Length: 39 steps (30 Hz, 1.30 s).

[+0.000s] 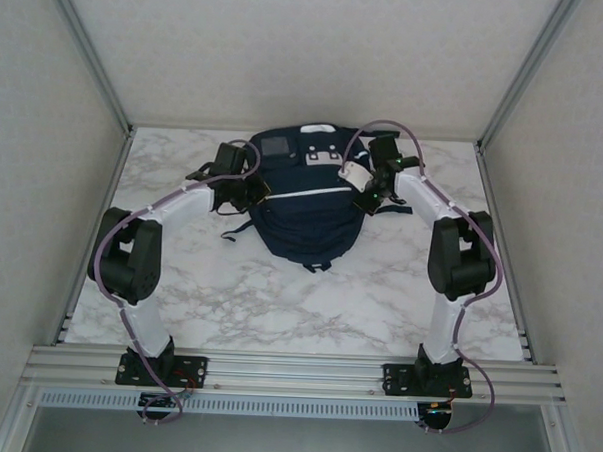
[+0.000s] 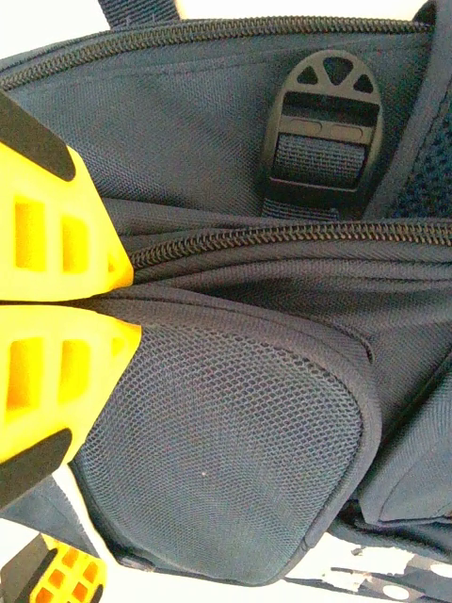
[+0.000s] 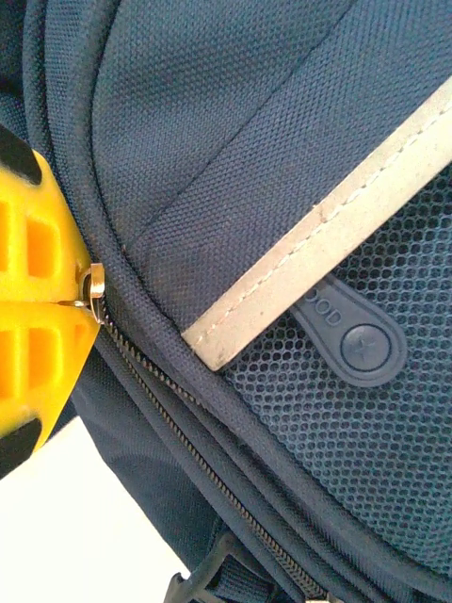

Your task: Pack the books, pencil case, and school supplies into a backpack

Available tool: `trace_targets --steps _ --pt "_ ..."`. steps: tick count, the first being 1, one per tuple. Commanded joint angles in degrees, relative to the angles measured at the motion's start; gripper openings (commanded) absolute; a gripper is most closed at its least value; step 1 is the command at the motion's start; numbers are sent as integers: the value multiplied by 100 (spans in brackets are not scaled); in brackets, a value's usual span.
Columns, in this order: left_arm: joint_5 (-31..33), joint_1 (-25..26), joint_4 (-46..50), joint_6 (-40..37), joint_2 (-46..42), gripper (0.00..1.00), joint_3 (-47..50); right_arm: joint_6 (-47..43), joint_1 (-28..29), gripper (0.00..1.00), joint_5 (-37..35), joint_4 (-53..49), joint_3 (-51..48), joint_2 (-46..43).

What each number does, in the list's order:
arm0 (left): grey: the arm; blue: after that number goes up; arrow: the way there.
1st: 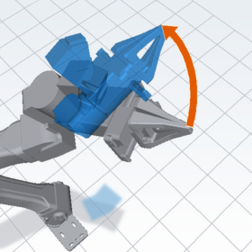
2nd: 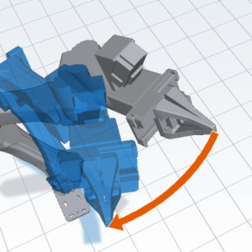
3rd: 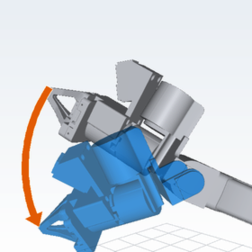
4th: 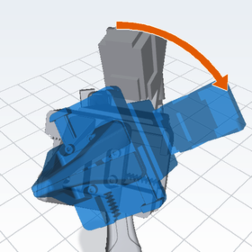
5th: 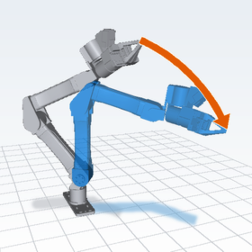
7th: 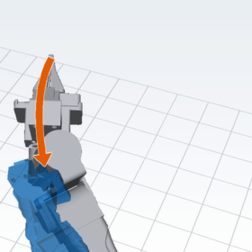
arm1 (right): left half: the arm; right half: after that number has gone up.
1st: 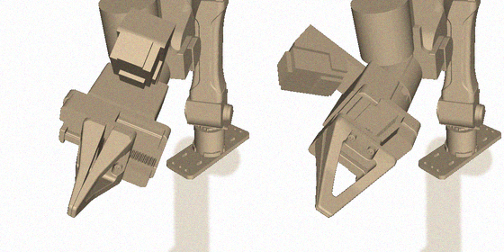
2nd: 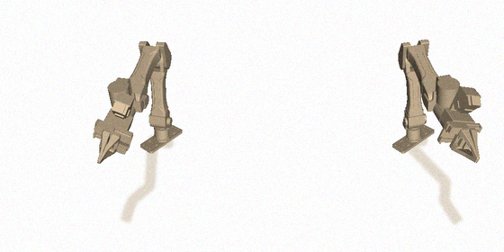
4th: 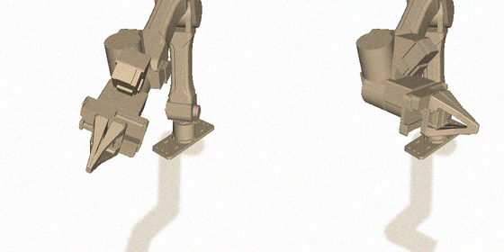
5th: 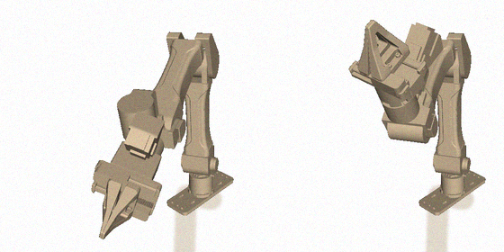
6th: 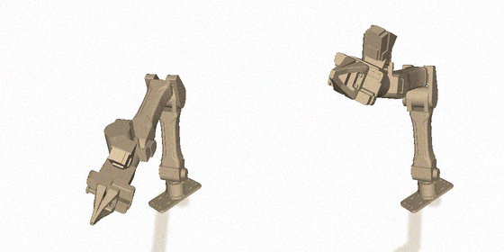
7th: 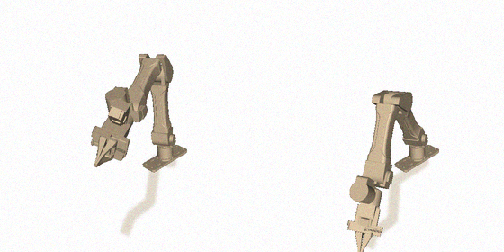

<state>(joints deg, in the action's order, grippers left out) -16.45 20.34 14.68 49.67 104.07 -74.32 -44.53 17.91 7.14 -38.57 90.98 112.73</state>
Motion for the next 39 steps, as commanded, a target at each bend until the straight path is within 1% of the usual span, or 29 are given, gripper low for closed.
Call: trace_targets --steps 1,4,7,8,9,10,11,13,15,16,17,22,26,30,32,34,35,36,37,38,39 --pt "364 -414 511 -361 51 0 -269 -370 -204 0 -201 580 223 127" --pt "228 -460 689 -499 198 0 -436 -730 -106 0 -142 1011 207 201" --pt "192 -476 977 -671 323 0 -641 -542 8 0 355 357 695 313" --pt "199 -483 1044 -687 333 9 -683 -521 87 0 472 275 680 270" --pt "219 -500 1086 -676 317 26 -708 -549 176 0 490 281 573 213" --pt "255 -533 1151 -634 263 45 -715 -594 279 0 474 341 415 128" --pt "272 -559 1182 -579 200 54 -705 -606 365 0 471 394 266 68" --pt "347 -601 1252 -425 -53 66 -658 -547 583 0 543 525 -12 -45" --pt "366 -600 1249 -279 -360 69 -533 -448 802 0 620 667 -237 -102" --pt "379 -601 1233 -144 -517 83 -422 -378 924 0 648 795 -362 -132" --pt "359 -592 1190 -25 -676 84 -322 -323 1034 0 687 880 -447 -152" --pt "317 -504 856 634 -1382 85 293 29 1706 0 880 1126 -580 -194" --pt "359 -250 265 1391 -1583 86 940 469 2065 0 1023 1120 -518 -272" --pt "502 122 -202 1861 -1363 86 1286 1107 2102 0 1390 1097 -476 -351" --pt "544 255 -366 1917 -1084 85 1256 1222 2102 0 1226 1156 -527 -364" --pt "733 313 -252 1784 -740 83 1104 1277 2080 0 879 1169 -551 -304" --pt "815 300 -237 1730 -627 81 1088 1327 2063 0 703 1105 -517 -241" --pt "893 264 -233 1713 -482 74 1110 1399 2030 0 485 1042 -460 -175" --pt "928 215 -309 1706 -387 60 1186 1502 1987 0 312 988 -418 -117" --pt "955 171 -358 1685 -326 50 1251 1608 1936 0 220 967 -389 -90" --pt "1003 116 -338 1656 -277 38 1315 1731 1865 0 190 956 -386 -76"
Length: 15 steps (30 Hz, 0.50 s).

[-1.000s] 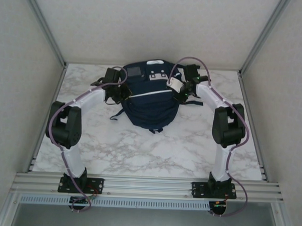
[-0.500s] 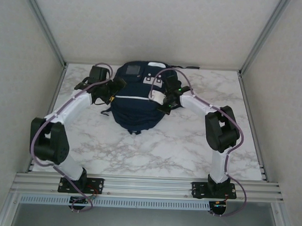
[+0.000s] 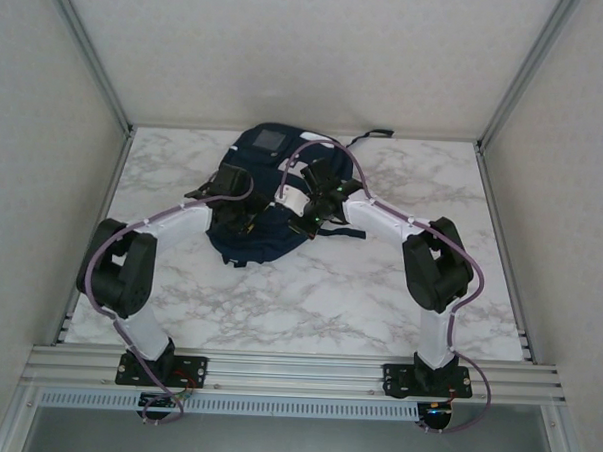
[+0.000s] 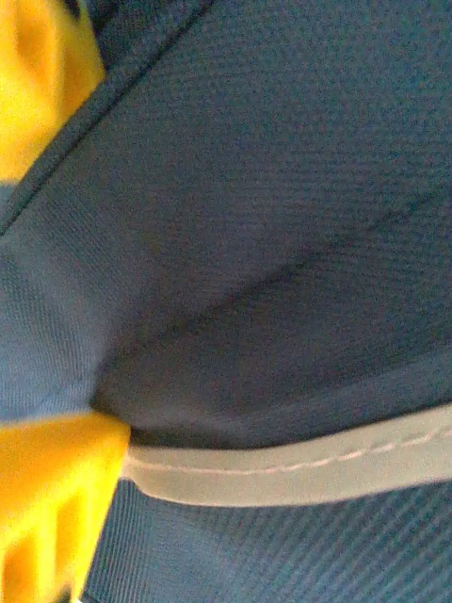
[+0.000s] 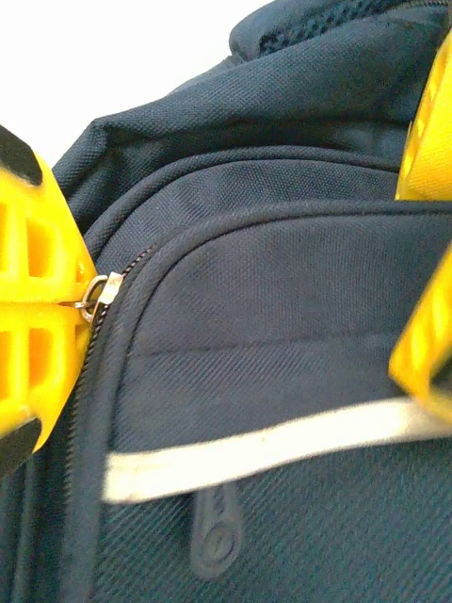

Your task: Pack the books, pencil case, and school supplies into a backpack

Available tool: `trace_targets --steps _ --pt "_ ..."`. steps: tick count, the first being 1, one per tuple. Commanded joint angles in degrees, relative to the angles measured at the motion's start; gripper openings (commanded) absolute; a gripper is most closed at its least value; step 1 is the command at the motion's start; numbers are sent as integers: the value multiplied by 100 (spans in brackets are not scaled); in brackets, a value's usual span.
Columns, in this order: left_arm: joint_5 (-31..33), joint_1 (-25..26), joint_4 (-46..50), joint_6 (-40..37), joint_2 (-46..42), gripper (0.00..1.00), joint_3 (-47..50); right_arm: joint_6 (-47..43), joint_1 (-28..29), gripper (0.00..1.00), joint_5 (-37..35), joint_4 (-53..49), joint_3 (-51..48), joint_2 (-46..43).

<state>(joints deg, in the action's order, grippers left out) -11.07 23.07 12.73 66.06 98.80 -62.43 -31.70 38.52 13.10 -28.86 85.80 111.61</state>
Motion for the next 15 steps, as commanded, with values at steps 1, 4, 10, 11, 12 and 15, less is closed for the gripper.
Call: trace_targets --steps 1,4,10,11,12,15 --pt "474 -208 -188 -26 274 30 191 552 -266 0 -398 -8 135 27" --pt "525 -302 -144 -237 234 1 275 632 -415 0 -480 83 81 1" --pt "667 -360 50 -470 45 0 256 686 -683 0 -1442 169 350 223" --pt "660 -375 46 -475 22 0 267 728 -727 0 -1504 96 440 259" --pt "659 -382 46 -487 -8 0 288 768 -750 0 -1517 27 509 271" --pt "671 -398 103 -554 -111 0 302 852 -807 0 -1577 104 485 197"
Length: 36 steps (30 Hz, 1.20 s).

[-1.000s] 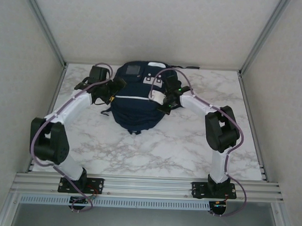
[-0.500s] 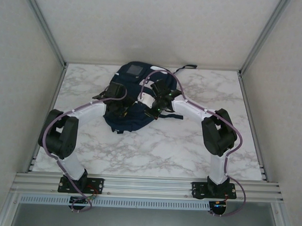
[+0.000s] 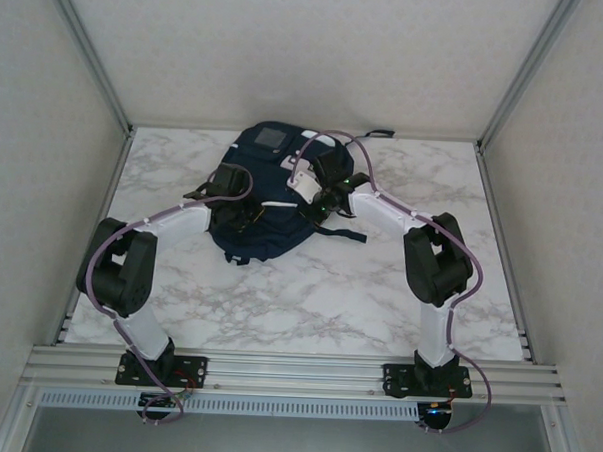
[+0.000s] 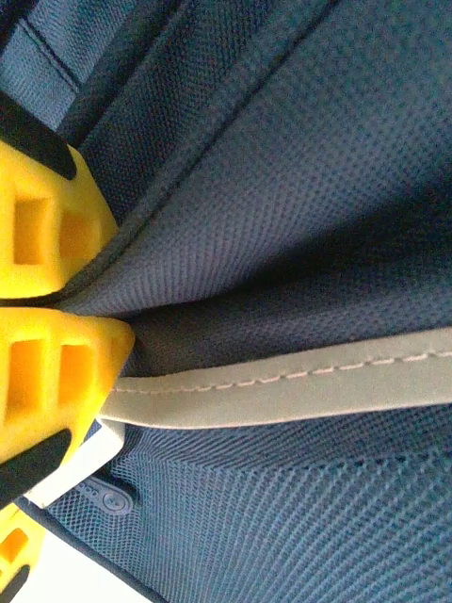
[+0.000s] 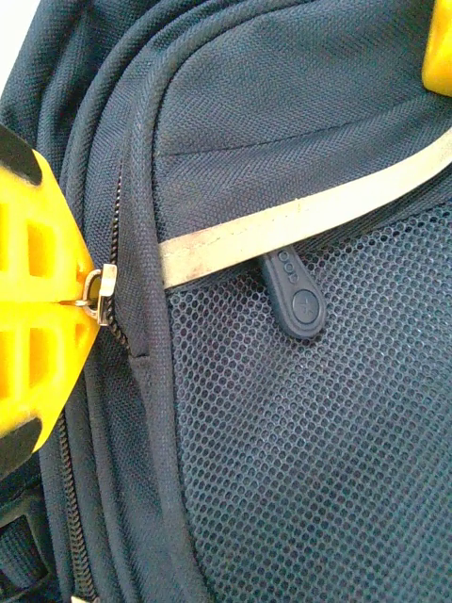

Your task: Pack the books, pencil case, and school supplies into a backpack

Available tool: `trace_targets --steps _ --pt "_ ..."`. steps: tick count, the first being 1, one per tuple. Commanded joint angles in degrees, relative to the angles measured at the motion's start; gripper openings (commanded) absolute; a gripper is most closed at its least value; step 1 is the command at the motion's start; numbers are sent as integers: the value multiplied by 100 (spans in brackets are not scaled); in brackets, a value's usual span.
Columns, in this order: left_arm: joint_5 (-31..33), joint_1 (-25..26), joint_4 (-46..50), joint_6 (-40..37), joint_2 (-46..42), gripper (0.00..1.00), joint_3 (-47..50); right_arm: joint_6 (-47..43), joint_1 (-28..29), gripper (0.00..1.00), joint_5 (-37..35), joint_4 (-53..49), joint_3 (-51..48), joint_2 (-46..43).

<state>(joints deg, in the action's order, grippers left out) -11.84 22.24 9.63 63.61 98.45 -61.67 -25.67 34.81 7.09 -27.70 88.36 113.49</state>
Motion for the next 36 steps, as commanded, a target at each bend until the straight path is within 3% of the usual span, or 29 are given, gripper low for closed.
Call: trace_targets --steps 1,6,8,11,15,17,19,24,26,28,29,31,36 --pt "759 -317 431 -330 -113 0 226 300 -453 0 -1009 26 204 -13" --pt "797 -333 509 -403 -306 0 315 823 -574 0 -1411 103 249 -20" --pt "773 -326 505 -415 -384 0 365 1071 -597 0 -1258 72 273 -48" --pt "707 -326 506 -466 -475 0 393 1329 -597 10 -507 262 30 -225" --pt "580 -318 538 -490 -639 2 342 1733 -595 39 555 537 -366 -567" --pt "563 -313 552 -490 -726 2 331 1864 -596 49 808 582 -512 -747" --pt "573 -299 575 -520 -853 2 310 1943 -594 54 774 580 -641 -943" --pt "914 -308 1010 -990 -1278 7 102 1965 -631 55 63 680 -1319 -1656" --pt "1287 -315 1365 -1387 -1479 18 -42 2019 -695 55 -477 902 -1794 -1993" --pt "1968 -340 1819 -1813 -1702 43 -179 2097 -835 57 -1097 1253 -2490 -2380" --pt "2392 -357 2002 -2029 -1836 61 -207 2147 -954 57 -1415 1457 -2846 -2567" --pt "3231 -421 2241 -2372 -2066 82 -164 2180 -1191 58 -1874 1849 -3470 -2890" --pt "5127 -568 1796 -3427 -2509 95 450 1908 -1653 61 -2704 3470 -5085 -3516"
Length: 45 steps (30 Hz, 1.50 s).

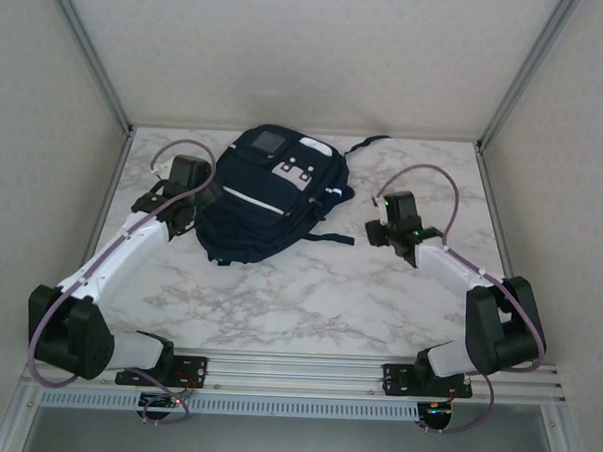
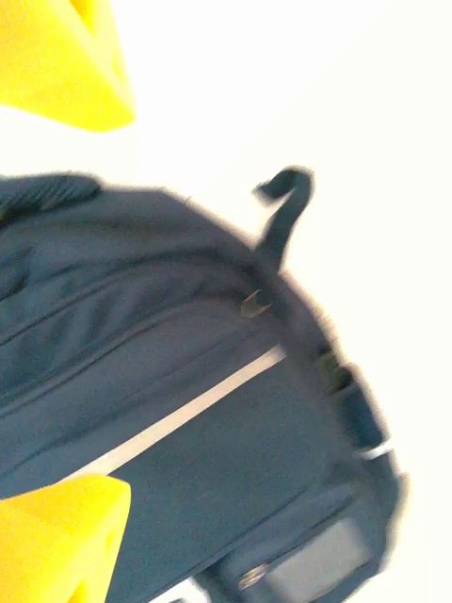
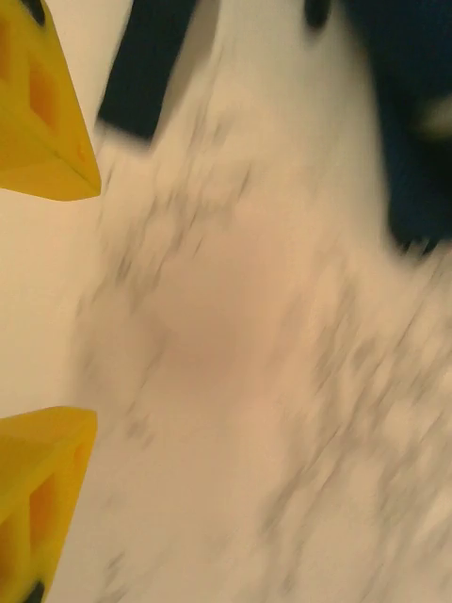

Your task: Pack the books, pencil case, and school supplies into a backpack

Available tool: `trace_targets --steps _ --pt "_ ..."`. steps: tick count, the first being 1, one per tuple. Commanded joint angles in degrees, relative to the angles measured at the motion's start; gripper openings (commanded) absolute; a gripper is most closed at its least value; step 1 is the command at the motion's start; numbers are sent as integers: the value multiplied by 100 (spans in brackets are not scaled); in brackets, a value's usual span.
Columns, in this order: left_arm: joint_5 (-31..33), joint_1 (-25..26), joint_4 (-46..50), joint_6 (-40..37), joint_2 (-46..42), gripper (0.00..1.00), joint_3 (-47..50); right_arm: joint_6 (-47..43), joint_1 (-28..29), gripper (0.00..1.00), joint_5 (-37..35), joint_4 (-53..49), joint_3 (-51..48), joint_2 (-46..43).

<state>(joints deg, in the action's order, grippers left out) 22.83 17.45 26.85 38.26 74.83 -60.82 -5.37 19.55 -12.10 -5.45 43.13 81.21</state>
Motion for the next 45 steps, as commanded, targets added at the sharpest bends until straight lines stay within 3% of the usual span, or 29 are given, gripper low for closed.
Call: trace_targets --steps 1,7,10,14,17,18,20,21,23,25,30,31,32,35,45 --pt "1875 -146 -163 -1105 -157 96 550 -150 -213 62 -750 1679 -822 -352" --pt "1861 -608 -1714 -1776 105 96 1578 51 -641 63 -270 4226 -1781 -72" --pt "1593 -811 -2308 -1933 307 96 1734 20 -740 63 -374 4360 -1615 213" --pt "1207 -908 -4190 -2738 425 96 2345 213 -1046 63 159 4748 -1792 300" --pt "779 -973 -4633 -3261 743 95 2393 453 -1331 64 481 5410 -2167 573" --pt "516 -993 -4911 -3426 834 95 2533 499 -1382 73 530 5632 -2167 772" --pt "311 -1041 -5412 -3491 910 96 2787 572 -1465 84 616 5348 -2080 706" --pt "186 -1102 -5770 -3502 927 99 2983 584 -1480 97 618 5304 -2075 698" --pt "-190 -1245 -6113 -3488 923 100 3171 642 -1516 99 632 5278 -2050 701" --pt "-192 -1281 -6924 -3512 1152 100 3464 642 -1530 99 638 5269 -2050 700" --pt "-333 -1257 -7553 -3533 1200 100 3826 643 -1526 99 642 5272 -2042 703" --pt "-301 -1279 -8321 -3570 1448 100 4048 633 -1526 99 646 5268 -2045 703" --pt "-318 -1236 -7884 -3544 1293 100 3988 642 -1525 99 639 5276 -2044 703" --pt "-318 -1238 -7723 -3538 1300 100 3913 637 -1526 99 634 5269 -2051 703" --pt "-289 -1242 -7836 -3554 1337 100 3919 633 -1532 99 642 5263 -2046 703"
